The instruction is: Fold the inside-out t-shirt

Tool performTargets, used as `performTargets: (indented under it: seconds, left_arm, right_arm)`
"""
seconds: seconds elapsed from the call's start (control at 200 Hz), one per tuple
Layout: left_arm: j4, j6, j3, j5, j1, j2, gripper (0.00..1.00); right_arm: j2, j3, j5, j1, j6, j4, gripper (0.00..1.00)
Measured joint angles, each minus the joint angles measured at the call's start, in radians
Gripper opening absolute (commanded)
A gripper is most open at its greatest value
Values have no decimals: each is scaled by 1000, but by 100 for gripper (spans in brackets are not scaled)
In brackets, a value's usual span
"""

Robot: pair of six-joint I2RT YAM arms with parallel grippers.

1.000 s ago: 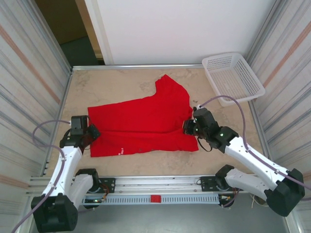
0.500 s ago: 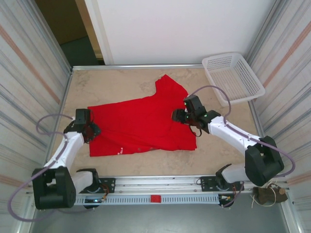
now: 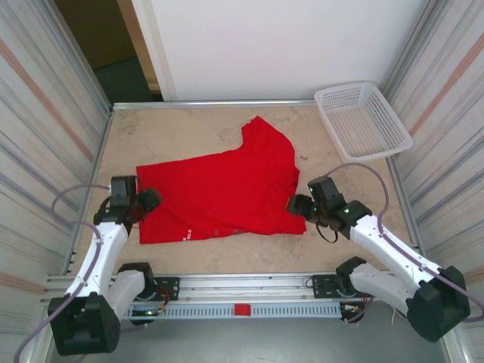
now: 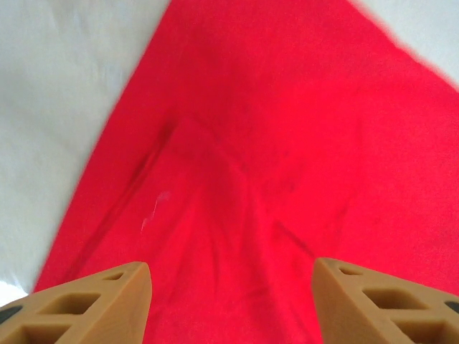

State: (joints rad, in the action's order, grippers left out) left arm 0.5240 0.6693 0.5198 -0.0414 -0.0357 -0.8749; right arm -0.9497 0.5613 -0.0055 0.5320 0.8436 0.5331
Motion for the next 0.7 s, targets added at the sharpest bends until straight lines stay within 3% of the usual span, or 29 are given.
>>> performTargets:
  seconds: [0.095, 0.195, 0.376, 0.526, 0.701]
  left_arm:
    - [4, 45, -69, -19, 27, 7, 61]
    - [0, 74, -97, -21, 62, 1, 61]
    - [-77, 98, -105, -19, 115, -111, 61]
    - [-164, 95, -63, -14, 148, -254, 61]
    - [-234, 67, 48, -6, 188, -435, 60]
  right_arm:
    - [-35, -42, -19, 18, 40, -13, 72]
    - [-107, -48, -34, 45, 72, -57, 57]
    - [-212, -48, -44, 36, 104, -134, 0]
    - [-185, -48, -28, -69, 117, -119, 0]
    - [-7, -48, 32, -208, 121, -12, 0]
